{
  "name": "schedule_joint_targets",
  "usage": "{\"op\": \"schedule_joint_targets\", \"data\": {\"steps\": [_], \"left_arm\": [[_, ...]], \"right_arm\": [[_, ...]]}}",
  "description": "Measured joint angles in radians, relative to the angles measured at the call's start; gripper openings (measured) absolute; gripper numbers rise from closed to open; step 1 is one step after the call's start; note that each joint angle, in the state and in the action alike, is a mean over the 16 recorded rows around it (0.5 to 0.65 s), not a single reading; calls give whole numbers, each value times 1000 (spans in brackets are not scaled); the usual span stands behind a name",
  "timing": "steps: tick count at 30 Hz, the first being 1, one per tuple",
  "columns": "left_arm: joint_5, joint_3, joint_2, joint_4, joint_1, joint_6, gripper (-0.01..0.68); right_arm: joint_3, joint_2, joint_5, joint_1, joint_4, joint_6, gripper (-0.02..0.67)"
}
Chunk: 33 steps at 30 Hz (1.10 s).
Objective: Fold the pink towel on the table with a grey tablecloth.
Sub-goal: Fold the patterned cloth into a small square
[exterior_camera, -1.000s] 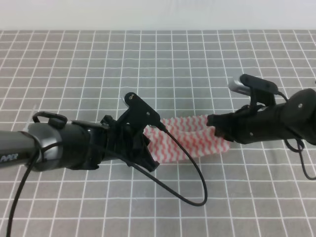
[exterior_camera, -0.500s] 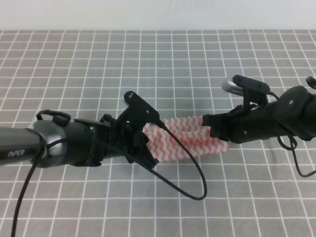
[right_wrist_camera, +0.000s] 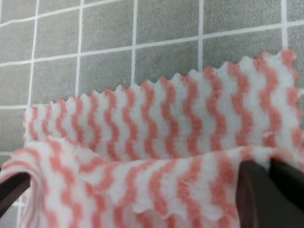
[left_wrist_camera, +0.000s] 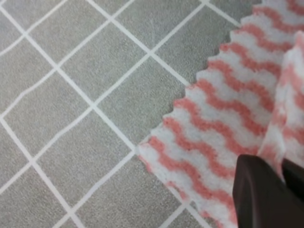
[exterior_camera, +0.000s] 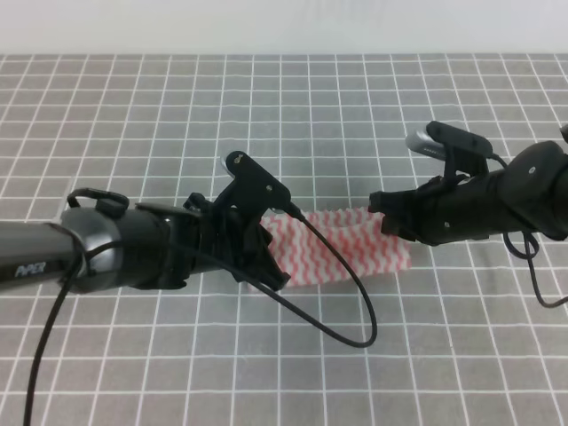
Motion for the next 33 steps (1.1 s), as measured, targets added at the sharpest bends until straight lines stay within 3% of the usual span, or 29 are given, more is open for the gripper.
{"op": "schedule_joint_targets", "data": {"steps": [26, 33], "left_arm": [[46, -5, 26, 0, 51, 6, -3], [64, -8, 26, 0, 51, 28, 27]], "right_arm": [[-57, 55, 6, -1, -5, -1, -14], [-57, 55, 6, -2, -5, -1, -14]]}}
